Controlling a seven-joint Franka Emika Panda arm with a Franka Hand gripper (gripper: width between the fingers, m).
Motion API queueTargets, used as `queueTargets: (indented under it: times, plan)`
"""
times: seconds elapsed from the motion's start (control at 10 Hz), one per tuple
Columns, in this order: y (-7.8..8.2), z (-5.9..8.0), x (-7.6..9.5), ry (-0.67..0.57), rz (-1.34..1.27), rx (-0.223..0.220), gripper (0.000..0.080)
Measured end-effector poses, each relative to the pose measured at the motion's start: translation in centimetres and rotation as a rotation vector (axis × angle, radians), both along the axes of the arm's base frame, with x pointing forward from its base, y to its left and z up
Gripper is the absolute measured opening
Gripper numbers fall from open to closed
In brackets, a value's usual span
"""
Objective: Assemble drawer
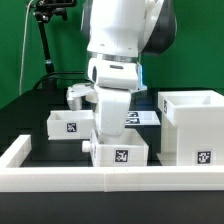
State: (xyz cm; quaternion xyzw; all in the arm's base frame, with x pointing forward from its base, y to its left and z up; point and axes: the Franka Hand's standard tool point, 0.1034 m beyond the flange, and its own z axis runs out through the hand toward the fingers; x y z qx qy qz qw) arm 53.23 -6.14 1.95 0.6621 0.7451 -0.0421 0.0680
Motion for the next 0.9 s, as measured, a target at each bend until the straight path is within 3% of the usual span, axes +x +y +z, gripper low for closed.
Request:
queueTargets:
  times: [0.1,0.3,0.5,0.7,0.9]
  plan:
    - [0.1,0.0,0.0,0.001,-0.001,0.000,0.0042]
    - [-1.3,0.2,0.0,0.016,-0.002,0.008,0.0042]
    - [-0.2,0.1,0.1,0.016,-0.016,0.012,0.0042]
    - [-0.3,0.0,0.0,0.018,-0.026,0.015,0.0042]
    - [-1.6,0.1,-0.1,0.044,-0.013,0.035,0.0042]
